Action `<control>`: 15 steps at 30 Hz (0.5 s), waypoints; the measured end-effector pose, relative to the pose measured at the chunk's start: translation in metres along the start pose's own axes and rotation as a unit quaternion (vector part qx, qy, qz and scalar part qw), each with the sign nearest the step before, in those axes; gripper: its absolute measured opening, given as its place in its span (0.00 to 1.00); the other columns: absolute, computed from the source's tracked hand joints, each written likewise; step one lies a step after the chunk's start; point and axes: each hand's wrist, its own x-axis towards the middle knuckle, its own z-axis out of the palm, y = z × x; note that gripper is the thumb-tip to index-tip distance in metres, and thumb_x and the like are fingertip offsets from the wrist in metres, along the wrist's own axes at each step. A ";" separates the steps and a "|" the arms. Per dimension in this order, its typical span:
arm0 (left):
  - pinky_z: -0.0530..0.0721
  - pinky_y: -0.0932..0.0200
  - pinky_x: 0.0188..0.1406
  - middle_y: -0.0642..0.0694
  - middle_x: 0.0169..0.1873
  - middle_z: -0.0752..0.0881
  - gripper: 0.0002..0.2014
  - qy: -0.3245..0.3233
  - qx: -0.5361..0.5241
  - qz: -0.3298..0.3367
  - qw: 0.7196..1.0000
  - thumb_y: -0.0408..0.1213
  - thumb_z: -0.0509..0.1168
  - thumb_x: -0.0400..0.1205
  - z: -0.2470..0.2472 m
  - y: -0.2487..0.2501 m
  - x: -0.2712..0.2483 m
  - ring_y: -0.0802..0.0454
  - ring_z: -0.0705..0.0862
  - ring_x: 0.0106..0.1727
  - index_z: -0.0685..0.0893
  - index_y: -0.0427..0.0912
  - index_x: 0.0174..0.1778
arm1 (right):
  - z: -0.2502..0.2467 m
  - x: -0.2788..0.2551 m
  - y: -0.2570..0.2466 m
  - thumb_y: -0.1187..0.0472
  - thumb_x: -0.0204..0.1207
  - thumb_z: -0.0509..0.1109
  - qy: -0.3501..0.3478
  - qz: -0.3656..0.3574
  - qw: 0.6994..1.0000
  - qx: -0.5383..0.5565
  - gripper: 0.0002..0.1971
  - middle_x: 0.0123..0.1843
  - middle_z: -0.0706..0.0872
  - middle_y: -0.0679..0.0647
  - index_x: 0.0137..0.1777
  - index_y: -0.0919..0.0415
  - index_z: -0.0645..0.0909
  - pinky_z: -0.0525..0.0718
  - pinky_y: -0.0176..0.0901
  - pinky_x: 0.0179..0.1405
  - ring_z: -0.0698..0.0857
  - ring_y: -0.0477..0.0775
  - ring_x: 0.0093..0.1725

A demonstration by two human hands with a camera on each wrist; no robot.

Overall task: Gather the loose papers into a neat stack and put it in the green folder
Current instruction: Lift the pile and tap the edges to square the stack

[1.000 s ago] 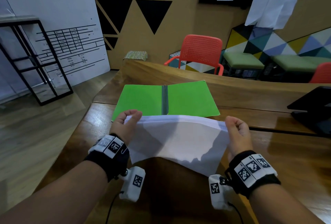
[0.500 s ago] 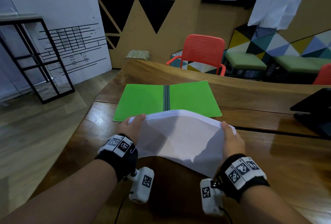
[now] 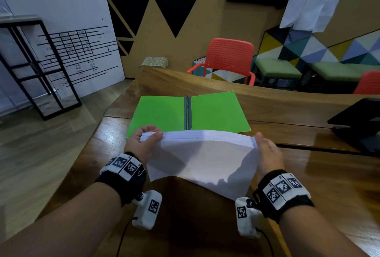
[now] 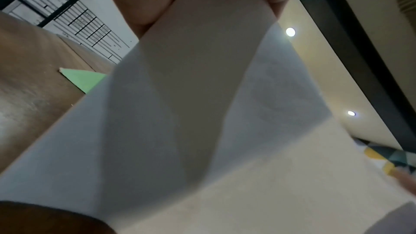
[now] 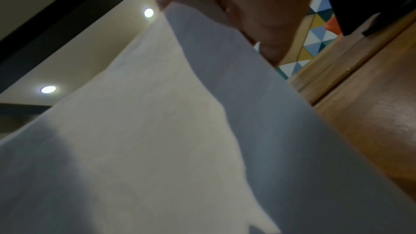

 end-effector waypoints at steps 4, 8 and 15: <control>0.88 0.62 0.38 0.47 0.42 0.86 0.42 -0.057 -0.007 -0.006 0.998 0.66 0.78 0.37 -0.008 -0.011 -0.002 0.47 0.84 0.43 0.82 0.52 0.47 | -0.009 -0.003 0.017 0.35 0.28 0.85 -0.089 0.032 0.995 0.029 0.44 0.52 0.88 0.57 0.50 0.50 0.82 0.83 0.57 0.59 0.86 0.59 0.52; 0.83 0.66 0.40 0.48 0.34 0.83 0.10 -0.013 0.179 -0.003 0.984 0.38 0.76 0.69 0.007 -0.013 -0.015 0.45 0.86 0.44 0.80 0.44 0.35 | -0.001 -0.004 0.023 0.64 0.51 0.86 -0.093 0.058 0.994 -0.006 0.20 0.45 0.91 0.57 0.44 0.58 0.86 0.81 0.62 0.65 0.88 0.63 0.54; 0.78 0.65 0.32 0.49 0.29 0.82 0.16 -0.019 0.044 0.027 0.998 0.27 0.79 0.64 -0.009 0.007 -0.016 0.53 0.78 0.32 0.78 0.47 0.32 | -0.010 -0.005 0.012 0.48 0.20 0.88 -0.124 0.001 0.991 0.044 0.43 0.40 0.93 0.53 0.45 0.57 0.86 0.88 0.45 0.44 0.91 0.54 0.44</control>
